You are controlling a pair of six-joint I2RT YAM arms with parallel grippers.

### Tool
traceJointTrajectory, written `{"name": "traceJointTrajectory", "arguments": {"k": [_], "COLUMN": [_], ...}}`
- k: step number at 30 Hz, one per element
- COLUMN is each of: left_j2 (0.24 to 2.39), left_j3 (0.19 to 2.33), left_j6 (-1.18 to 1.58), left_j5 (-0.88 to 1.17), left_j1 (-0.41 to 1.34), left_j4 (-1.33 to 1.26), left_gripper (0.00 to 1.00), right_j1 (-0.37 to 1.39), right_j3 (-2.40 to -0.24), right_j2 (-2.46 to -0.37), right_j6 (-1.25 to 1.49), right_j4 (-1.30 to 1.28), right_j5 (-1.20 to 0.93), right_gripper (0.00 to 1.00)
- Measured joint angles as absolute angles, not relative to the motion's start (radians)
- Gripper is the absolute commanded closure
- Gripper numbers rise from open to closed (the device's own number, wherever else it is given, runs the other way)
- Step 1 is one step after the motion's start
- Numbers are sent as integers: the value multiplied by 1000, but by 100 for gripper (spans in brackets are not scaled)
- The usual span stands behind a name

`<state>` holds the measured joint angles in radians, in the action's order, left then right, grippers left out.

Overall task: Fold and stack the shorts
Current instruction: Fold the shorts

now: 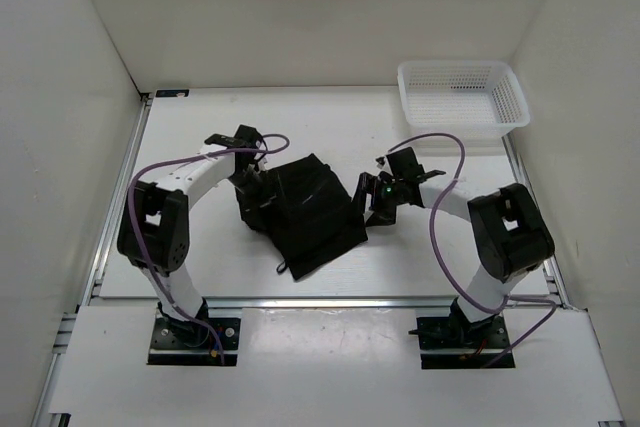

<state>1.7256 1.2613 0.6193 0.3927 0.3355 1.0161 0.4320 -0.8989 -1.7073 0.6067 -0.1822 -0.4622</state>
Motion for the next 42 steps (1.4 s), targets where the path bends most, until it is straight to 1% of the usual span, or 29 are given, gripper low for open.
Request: {"name": "traceJointTrajectory", "arguments": {"k": [1, 2, 5, 6, 8, 9, 10, 11, 12, 13, 18, 21, 25, 28, 32, 34, 35, 36, 37, 38, 39, 40, 41, 42], "left_j2": [1742, 1753, 1758, 1758, 1752, 1744, 1733, 1718, 1705, 1689, 1697, 1774, 1944, 2058, 2171, 2234, 2264, 2296, 2325, 2346, 2357, 2363, 2362, 2348], "left_j3": [1258, 1256, 1271, 1292, 1342, 1365, 1380, 1393, 1397, 1397, 1353, 1342, 1380, 1477, 1670, 1787, 1847, 1914, 1982, 2041, 2098, 2147, 2191, 2222], "left_j6": [611, 601, 583, 579, 572, 571, 574, 574, 577, 579, 589, 592, 584, 573, 561, 554, 549, 544, 537, 532, 523, 514, 506, 494], "left_j5": [373, 351, 277, 250, 196, 173, 157, 142, 135, 131, 128, 112, 85, 72, 48, 27, 16, 5, -6, -18, -29, -42, -55, -68], "left_j1": [336, 337, 342, 343, 343, 344, 344, 344, 344, 343, 344, 344, 344, 342, 340, 338, 338, 337, 334, 331, 327, 323, 318, 311], "left_j4": [1017, 1021, 1052, 1072, 1091, 1094, 1095, 1093, 1088, 1083, 1038, 1018, 1000, 1007, 1044, 1055, 1073, 1087, 1102, 1116, 1135, 1156, 1166, 1172], "left_gripper": [6, 0, 0, 0, 3, 17, 25, 35, 45, 56, 88, 90, 90, 90, 90, 90, 89, 86, 77, 72, 67, 56, 23, 11], "right_j1": [432, 432, 432, 433, 438, 443, 451, 462, 476, 495, 596, 643, 652, 648, 644, 646, 648, 649, 650, 652, 653, 655, 655, 656], "right_j3": [-899, -899, -903, -907, -931, -947, -968, -993, -1019, -1050, -1181, -1218, -1221, -1221, -1224, -1237, -1246, -1250, -1256, -1261, -1264, -1268, -1277, -1286], "right_j2": [-1690, -1671, -1602, -1578, -1539, -1526, -1517, -1516, -1518, -1526, -1626, -1710, -1806, -1870, -1917, -1917, -1915, -1908, -1894, -1869, -1836, -1800, -1754, -1702], "right_j6": [603, 601, 585, 577, 556, 546, 530, 521, 510, 505, 479, 473, 484, 509, 552, 568, 573, 583, 583, 583, 586, 586, 583, 579], "right_j4": [-187, -194, -236, -255, -298, -314, -329, -347, -361, -379, -415, -418, -426, -429, -433, -438, -440, -442, -452, -464, -476, -490, -508, -524], "right_j5": [-445, -431, -378, -360, -327, -312, -300, -289, -281, -273, -259, -259, -254, -240, -241, -233, -226, -213, -189, -162, -135, -104, -62, -12], "right_gripper": [19, 19, 20, 28, 42, 62, 70, 83, 87, 89, 90, 91, 94, 94, 94, 85, 67, 57, 46, 30, 23, 17, 14, 7]}}
